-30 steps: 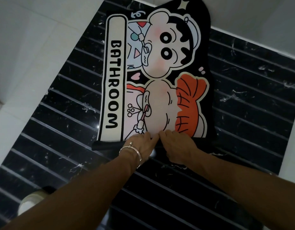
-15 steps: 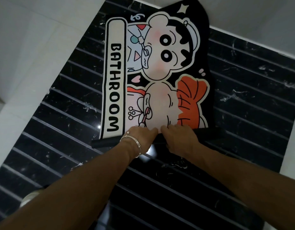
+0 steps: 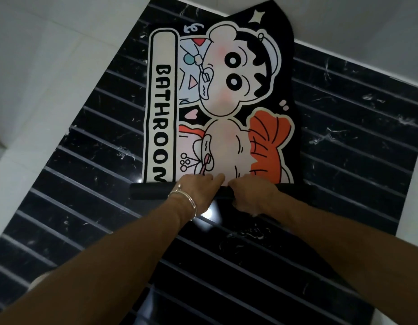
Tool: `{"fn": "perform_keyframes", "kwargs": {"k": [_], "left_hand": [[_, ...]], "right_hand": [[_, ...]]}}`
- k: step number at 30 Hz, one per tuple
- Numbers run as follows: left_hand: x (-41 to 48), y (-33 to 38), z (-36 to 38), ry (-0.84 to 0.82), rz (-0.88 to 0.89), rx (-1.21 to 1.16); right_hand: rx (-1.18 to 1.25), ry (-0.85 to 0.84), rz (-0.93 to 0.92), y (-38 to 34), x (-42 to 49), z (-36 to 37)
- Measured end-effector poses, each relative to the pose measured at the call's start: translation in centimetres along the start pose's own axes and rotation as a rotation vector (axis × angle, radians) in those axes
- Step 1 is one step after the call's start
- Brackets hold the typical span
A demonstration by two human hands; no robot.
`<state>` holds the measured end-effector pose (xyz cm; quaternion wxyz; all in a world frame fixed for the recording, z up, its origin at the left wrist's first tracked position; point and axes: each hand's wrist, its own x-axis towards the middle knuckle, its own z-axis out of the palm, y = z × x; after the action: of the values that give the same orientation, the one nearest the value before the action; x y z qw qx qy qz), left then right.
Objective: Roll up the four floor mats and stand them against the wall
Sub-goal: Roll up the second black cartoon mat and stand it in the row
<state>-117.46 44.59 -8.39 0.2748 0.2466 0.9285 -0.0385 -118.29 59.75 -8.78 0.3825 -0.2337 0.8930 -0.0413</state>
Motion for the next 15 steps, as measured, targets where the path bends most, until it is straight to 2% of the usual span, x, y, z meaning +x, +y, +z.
{"fn": "perform_keyframes", "kwargs": {"k": [2,5,8,10,13,15], "left_hand": [[-0.1,0.2,0.6,0.059,-0.019,0.01],[0.6,-0.1,0.2,-0.045,-0.04,-0.014],[1.3,-0.4,-0.4,-0.042,-0.014,-0.011],[0.9,-0.4,-0.3,0.02,-0.001,-0.003],[0.1,-0.2,0.4,0.109,-0.003,0.023],[0.2,-0.4,0.3,0.048,-0.029,-0.006]], "right_hand": [[0.071,-0.046,-0.022,0.3,0.5,-0.6],[-0.019,0.131,-0.015,0.1,-0.1,-0.2],[-0.153,0.246,0.026,-0.1,-0.6,0.8],[-0.063,0.203,0.048,-0.1,-0.5,0.3],[0.113,-0.058,-0.033,0.5,0.8,-1.2],[0.106,-0.094,-0.046,0.4,1.1,-1.5]]}}
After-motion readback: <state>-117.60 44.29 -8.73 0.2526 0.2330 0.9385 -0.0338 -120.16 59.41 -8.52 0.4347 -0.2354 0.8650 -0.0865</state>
